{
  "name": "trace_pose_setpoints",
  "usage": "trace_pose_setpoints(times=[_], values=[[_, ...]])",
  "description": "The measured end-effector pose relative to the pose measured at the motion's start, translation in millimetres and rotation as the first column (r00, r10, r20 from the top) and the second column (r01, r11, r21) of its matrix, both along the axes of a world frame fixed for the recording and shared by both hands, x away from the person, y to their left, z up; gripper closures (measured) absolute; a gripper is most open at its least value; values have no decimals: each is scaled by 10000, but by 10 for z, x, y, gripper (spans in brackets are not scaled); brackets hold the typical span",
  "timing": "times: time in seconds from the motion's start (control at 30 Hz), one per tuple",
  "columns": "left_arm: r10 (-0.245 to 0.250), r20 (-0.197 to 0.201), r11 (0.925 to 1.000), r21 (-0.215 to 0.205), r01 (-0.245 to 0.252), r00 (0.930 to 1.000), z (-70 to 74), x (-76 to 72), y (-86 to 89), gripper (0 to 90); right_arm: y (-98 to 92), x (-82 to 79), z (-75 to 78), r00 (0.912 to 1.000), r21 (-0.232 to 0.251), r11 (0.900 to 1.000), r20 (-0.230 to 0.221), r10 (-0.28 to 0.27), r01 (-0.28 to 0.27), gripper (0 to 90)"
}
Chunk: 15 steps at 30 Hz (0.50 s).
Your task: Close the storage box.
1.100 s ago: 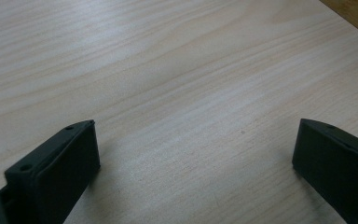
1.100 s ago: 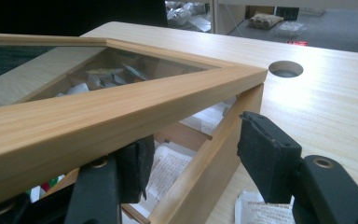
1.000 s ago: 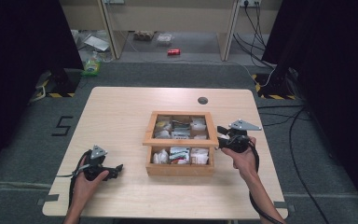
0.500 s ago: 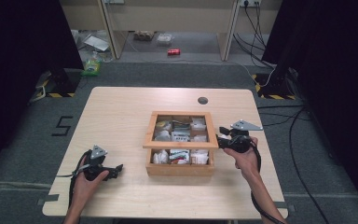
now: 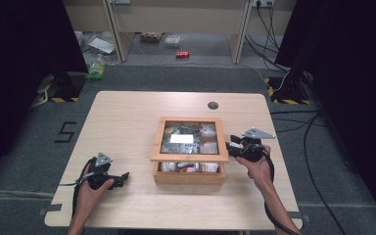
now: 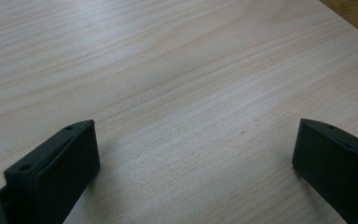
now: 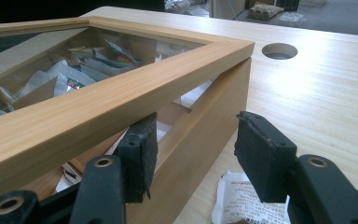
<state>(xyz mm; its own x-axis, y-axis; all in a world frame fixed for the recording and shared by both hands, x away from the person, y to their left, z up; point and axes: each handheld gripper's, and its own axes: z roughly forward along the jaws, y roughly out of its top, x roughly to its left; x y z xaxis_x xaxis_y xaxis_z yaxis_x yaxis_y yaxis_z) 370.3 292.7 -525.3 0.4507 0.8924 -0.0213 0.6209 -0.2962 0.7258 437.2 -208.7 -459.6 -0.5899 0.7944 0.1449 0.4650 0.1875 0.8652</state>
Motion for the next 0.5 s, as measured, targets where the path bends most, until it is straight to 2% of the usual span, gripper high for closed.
trace_pose_setpoints(times=[0.17, 0.2, 0.23, 0.27, 0.3, 0.33, 0.37, 0.5], values=[[-1, 3, 10000, 4, 1, 10000, 0, 0, 0, 0, -47, 6, -6, 9999, -8, 9999, 21, -168, 168, 487], [0, 3, 10000, 5, 0, 10000, 0, 0, 0, 0, -89, 6, -2, 9993, 550, 9979, 117, -347, 340, 476], [-5, 1, 10000, 8, 5, 10000, 0, 0, 0, 0, -119, 8, 17, 9993, 1297, 9909, -8, -362, 360, 490], [-11, -3, 10000, -1, 11, 10000, -1, -1, 0, 0, -136, 8, 49, 9992, 1653, 9854, -27, -397, 396, 490], [-7, -2, 10000, -5, 7, 10000, 1, 0, 1, 0, -128, -9, 112, 9980, 1052, 9933, 360, -518, 478, 481], [-17, -9, 10000, -6, 17, 10000, -1, -1, 1, 0, -109, -31, 167, 9952, 155, 9986, 835, -516, 505, 475], [-14, -5, 10000, -1, 14, 10000, 0, -1, 1, 0, -94, -55, 212, 9941, 20, 9988, 971, -487, 488, 476], [-12, -5, 10000, 2, 12, 10000, 0, -1, 1, 0, -76, -61, 231, 9934, -63, 9985, 1009, -539, 548, 474]])
